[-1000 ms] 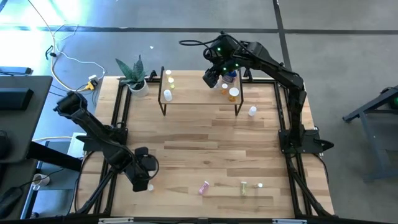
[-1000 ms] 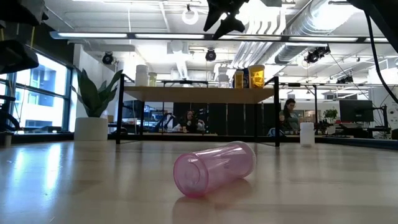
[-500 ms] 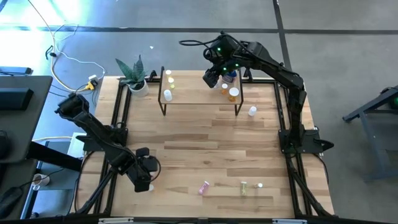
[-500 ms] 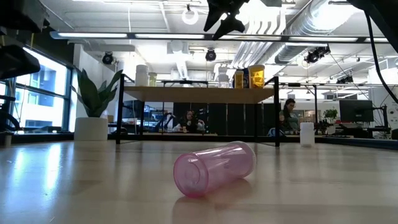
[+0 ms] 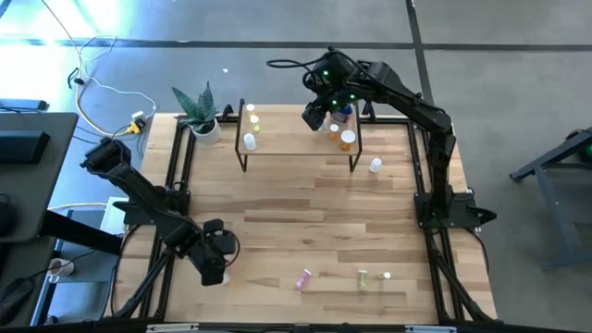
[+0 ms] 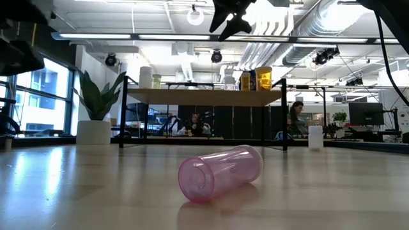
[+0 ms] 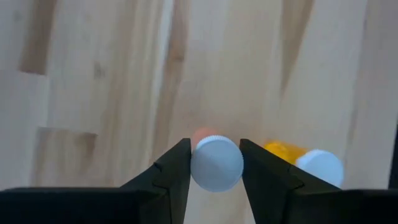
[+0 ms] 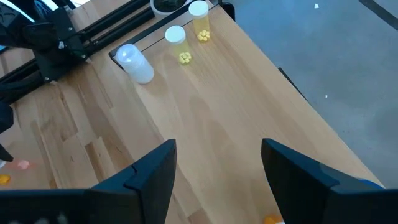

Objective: Pick and place medicine bottles onto shelf by color
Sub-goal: Put the small pink pill bottle on the shelf

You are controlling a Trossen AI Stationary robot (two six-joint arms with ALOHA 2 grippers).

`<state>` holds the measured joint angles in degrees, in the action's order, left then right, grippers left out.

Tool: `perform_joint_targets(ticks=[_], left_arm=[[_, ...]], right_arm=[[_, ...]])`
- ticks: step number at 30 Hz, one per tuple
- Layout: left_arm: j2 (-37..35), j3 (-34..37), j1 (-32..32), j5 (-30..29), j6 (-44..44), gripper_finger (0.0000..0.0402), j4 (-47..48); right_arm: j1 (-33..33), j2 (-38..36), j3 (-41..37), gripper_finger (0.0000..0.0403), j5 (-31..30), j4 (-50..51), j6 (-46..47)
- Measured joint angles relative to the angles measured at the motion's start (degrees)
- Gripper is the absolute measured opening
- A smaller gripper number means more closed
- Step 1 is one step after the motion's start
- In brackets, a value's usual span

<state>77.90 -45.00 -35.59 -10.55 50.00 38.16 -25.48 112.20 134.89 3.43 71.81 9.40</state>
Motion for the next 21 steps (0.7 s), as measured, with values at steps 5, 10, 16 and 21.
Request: perform_joint_targets(ticks=[5, 10, 16, 21], left_arm=[[-3.17, -1.66, 4.76, 0.05, -5.24, 0.0124, 2.26], [-7.33, -3.09, 11.68, 0.04, -11.02, 0.0119, 2.79], [-12.15, -5.74, 20.60, 0.07, -18.93, 0.0118, 3.28], [-14.43, -9.74, 28.85, -0.22, -26.94, 0.0118, 5.87]], right_arm=[[-0.88, 0.00, 0.00, 0.0226, -0.40, 0.01, -0.87], [-1.99, 0.00, 0.00, 0.0226, -0.40, 0.21, -2.08], [-3.40, 0.00, 0.00, 0.0226, -0.40, 0.81, -3.45], [-4.49, -0.02, 0.00, 0.0226, -0.41, 0.91, -4.82]])
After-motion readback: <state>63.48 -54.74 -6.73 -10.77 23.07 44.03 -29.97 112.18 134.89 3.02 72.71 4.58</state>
